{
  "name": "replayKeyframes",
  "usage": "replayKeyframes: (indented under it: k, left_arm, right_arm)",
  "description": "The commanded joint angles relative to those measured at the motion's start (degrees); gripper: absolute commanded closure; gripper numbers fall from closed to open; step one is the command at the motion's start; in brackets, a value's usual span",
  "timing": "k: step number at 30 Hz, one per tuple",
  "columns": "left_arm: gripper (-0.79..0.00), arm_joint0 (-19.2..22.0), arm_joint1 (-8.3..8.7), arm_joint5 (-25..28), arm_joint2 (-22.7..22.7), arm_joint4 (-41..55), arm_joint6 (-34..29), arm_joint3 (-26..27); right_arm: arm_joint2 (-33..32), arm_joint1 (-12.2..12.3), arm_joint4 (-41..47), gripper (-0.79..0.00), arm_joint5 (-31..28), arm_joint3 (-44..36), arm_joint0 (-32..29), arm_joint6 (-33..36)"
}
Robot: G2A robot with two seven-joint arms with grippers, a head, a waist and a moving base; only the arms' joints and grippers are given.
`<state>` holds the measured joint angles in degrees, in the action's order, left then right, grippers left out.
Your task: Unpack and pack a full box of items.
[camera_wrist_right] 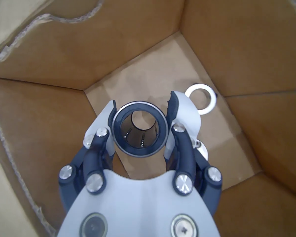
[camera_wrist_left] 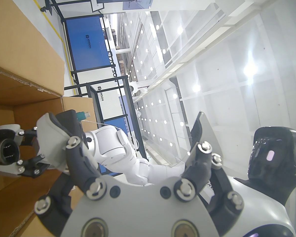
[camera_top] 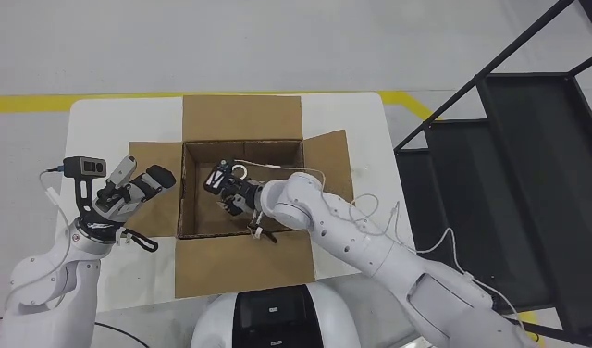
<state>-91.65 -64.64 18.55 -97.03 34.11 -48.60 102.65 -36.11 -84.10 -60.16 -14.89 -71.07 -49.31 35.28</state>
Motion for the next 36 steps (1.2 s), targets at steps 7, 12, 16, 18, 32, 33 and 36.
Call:
replayKeyframes:
  k: [7,12,16,18,32,33,36]
  left_arm:
    - [-0.785,0.00,0.00,0.00,0.00,0.00,0.00,0.00]
    - [-0.785,0.00,0.00,0.00,0.00,0.00,0.00,0.00]
    - [-0.785,0.00,0.00,0.00,0.00,0.00,0.00,0.00]
    - [-0.785,0.00,0.00,0.00,0.00,0.00,0.00,0.00]
    - [-0.785,0.00,0.00,0.00,0.00,0.00,0.00,0.00]
    - [-0.785,0.00,0.00,0.00,0.00,0.00,0.00,0.00]
    - [-0.785,0.00,0.00,0.00,0.00,0.00,0.00,0.00]
  right_arm:
    - [3.19,-2.77,2.36,0.000,-1.01,7.72,3.64,0.74]
    - [4.07,-4.11,3.06,0.000,-1.49,11.47,5.11,-0.54]
    - [4.63,-5.06,3.40,0.000,-1.68,14.11,5.95,-1.11]
    - [4.73,-5.48,3.68,0.000,-1.58,15.25,6.24,-1.60]
    - [2.38,-5.70,3.46,-0.785,-2.37,14.01,5.27,-4.41]
    - [1.72,-5.33,3.32,-0.785,-2.66,12.70,4.75,-4.34]
    - [-0.57,-4.00,2.47,-0.785,-3.60,7.69,2.86,-3.14]
